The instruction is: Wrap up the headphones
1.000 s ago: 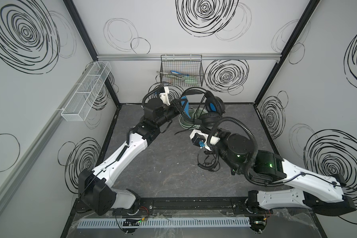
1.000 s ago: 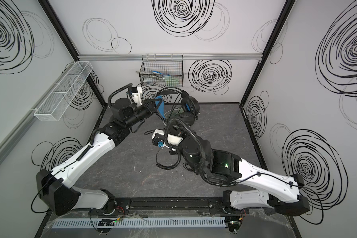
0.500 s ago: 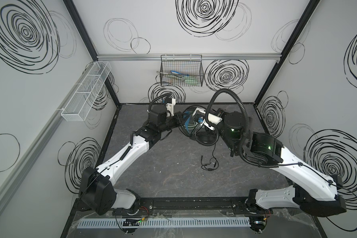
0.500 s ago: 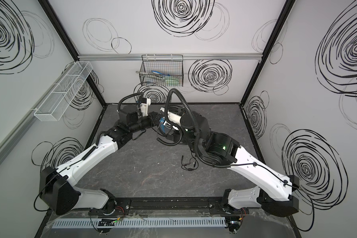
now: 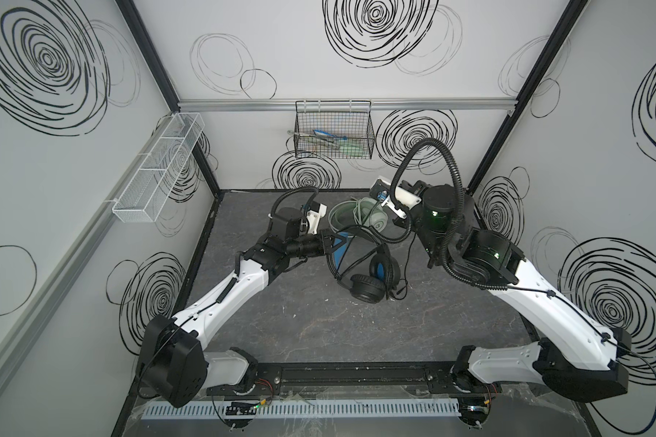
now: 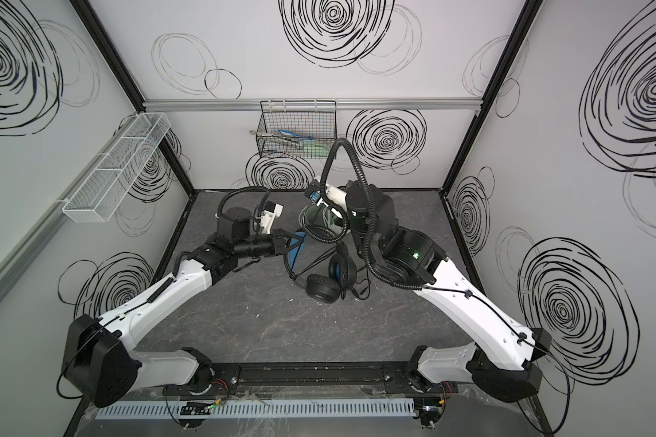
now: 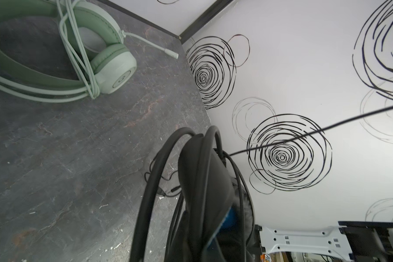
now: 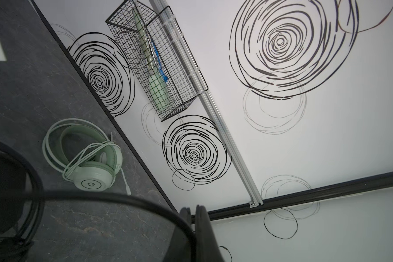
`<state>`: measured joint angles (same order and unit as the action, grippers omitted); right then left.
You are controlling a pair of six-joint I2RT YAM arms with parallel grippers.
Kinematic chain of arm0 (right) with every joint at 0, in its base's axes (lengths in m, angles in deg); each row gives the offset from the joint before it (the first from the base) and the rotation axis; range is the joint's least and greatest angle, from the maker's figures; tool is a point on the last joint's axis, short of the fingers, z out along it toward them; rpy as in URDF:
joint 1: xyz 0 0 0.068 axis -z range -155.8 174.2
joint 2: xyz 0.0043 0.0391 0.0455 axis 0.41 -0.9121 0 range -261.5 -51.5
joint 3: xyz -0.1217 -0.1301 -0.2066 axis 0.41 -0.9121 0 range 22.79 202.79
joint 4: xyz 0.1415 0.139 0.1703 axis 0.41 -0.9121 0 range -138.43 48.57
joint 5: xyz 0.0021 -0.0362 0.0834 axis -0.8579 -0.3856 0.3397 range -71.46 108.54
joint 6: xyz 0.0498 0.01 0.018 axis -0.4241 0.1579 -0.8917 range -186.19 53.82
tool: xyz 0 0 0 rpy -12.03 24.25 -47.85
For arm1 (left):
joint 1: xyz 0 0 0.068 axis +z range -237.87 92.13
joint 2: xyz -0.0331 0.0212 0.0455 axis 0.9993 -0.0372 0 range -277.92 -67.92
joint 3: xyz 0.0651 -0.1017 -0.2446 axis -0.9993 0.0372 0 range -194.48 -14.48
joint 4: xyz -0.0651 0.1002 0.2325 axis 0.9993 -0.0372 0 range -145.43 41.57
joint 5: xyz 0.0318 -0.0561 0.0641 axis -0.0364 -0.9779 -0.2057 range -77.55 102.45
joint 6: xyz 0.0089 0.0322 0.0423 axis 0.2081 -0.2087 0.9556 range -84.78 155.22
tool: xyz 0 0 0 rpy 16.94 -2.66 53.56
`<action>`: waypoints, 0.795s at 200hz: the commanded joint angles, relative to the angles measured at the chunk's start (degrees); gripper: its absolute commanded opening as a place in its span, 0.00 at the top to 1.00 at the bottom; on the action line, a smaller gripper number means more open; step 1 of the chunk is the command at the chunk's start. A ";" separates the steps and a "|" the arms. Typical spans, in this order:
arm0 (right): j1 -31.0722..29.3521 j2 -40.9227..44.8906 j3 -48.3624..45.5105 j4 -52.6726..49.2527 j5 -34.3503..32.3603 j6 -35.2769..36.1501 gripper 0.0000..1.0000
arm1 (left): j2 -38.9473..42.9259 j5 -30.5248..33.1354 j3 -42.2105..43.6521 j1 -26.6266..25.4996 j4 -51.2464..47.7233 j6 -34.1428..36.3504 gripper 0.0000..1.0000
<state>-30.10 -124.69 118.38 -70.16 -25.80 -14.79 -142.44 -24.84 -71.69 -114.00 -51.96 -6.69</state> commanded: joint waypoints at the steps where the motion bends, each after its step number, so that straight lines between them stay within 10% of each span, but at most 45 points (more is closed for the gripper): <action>1: -1.42 -0.26 2.37 5.08 0.09 1.01 1.00 | 2.71 -4.16 1.49 -0.45 6.69 -2.56 1.00; 159: 9.29 7.77 -5.36 19.37 3.69 -5.53 1.00 | 6.71 0.78 -3.47 0.74 0.25 -1.15 1.00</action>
<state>-21.88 -120.80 114.71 -60.63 -21.06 -17.54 -137.54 -25.15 -71.93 -113.48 -50.96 -9.32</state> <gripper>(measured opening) 0.056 0.076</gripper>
